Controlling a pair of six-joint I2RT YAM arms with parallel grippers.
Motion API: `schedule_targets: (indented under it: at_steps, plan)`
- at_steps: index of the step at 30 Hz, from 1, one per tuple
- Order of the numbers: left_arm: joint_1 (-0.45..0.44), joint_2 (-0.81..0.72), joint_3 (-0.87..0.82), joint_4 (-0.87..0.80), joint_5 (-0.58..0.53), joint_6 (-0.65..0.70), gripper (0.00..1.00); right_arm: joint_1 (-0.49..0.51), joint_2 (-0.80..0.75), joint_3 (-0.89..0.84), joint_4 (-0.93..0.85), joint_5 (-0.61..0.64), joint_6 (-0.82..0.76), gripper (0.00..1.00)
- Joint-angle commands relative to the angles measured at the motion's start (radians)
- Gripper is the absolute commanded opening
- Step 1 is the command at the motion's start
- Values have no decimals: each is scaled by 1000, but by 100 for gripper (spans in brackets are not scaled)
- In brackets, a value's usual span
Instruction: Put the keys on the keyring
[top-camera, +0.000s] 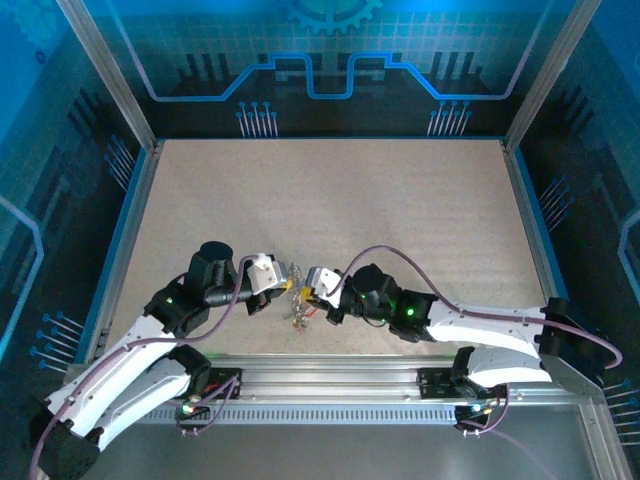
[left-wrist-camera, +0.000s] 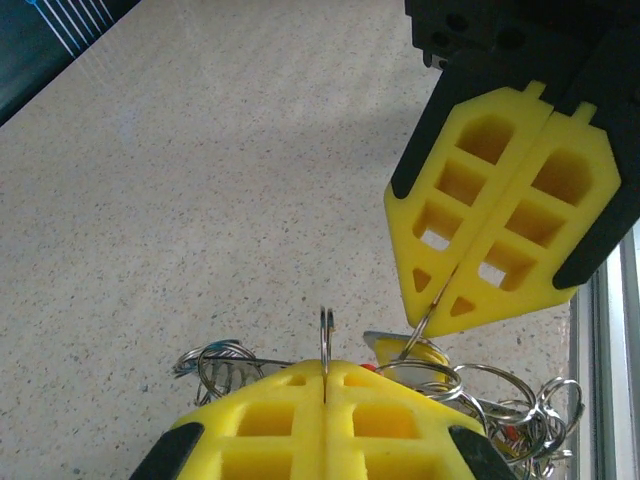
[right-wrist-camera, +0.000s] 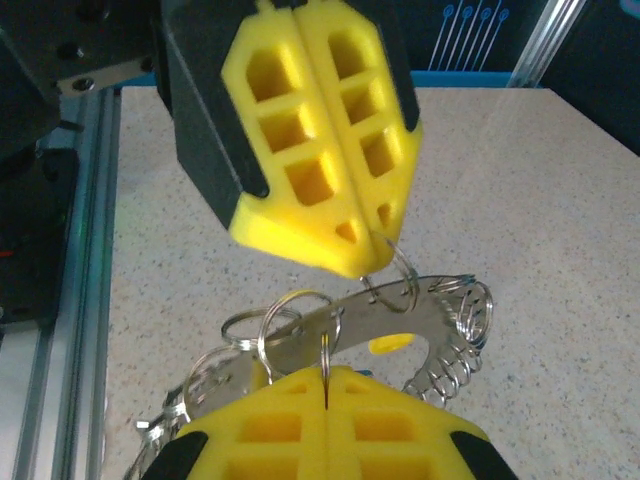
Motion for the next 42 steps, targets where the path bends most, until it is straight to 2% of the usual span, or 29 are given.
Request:
schedule_targets:
  at_steps: [1,12,31,42]
  plan:
    - [-9,1,8,31,-2,-18,0,13,-1,10,115,41,43,0]
    - [-8,22,3,52,44,-40,0,14,0,0,156,46,92,0]
    - [-9,1,1,78,47,-63,0,38,27,54,32,104,89,0]
    - [-9,4,-2,68,66,-51,0,39,24,54,66,139,127,0]
